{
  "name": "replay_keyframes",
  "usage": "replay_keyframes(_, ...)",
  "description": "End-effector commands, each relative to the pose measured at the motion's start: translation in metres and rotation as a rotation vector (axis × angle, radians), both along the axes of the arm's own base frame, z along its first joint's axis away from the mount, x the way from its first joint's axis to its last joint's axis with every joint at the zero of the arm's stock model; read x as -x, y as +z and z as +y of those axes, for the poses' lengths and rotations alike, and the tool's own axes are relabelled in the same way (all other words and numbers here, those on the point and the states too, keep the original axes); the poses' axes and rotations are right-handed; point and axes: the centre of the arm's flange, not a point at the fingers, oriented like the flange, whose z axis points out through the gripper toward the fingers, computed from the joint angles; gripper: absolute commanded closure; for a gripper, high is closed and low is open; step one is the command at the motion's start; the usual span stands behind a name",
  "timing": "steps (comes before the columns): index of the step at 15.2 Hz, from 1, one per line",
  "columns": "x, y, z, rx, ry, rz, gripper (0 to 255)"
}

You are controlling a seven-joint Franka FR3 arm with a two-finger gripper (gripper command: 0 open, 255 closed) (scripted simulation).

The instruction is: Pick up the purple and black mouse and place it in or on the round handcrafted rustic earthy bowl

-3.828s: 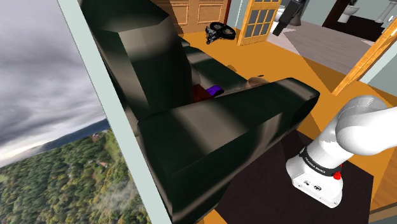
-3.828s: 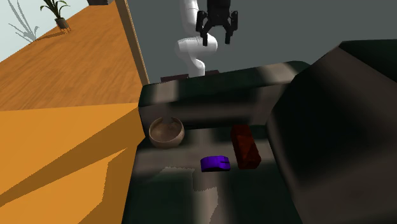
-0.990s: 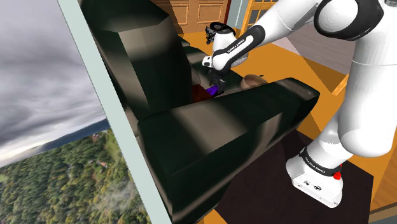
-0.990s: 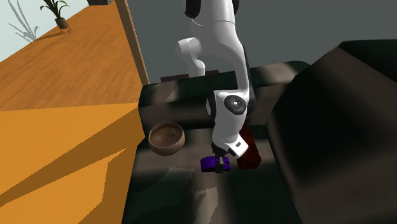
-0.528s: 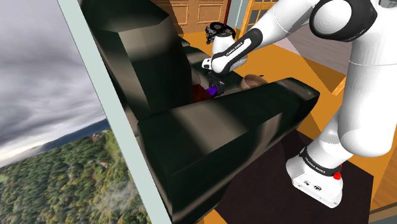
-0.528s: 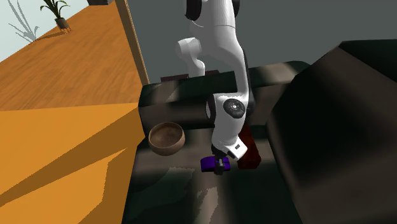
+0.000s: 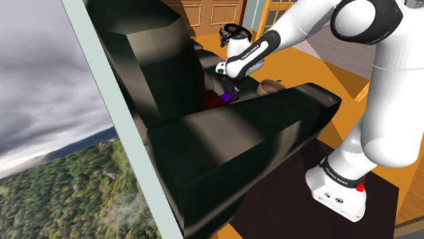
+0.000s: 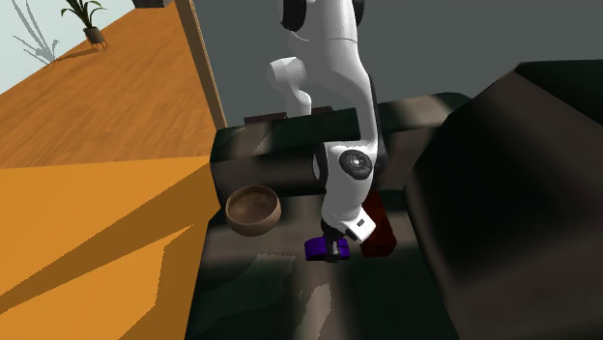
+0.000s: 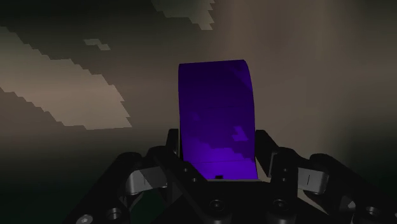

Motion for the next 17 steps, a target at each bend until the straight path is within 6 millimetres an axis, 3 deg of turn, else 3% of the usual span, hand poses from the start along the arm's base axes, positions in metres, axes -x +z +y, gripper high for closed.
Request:
replay_keyframes(1,0.000,0.000,0.000,0.000,0.000,0.000,255)
replay_keyframes(4,0.000,0.000,0.000,0.000,0.000,0.000,255)
replay_keyframes(17,0.000,0.069,0.000,0.000,0.000,0.000,255)
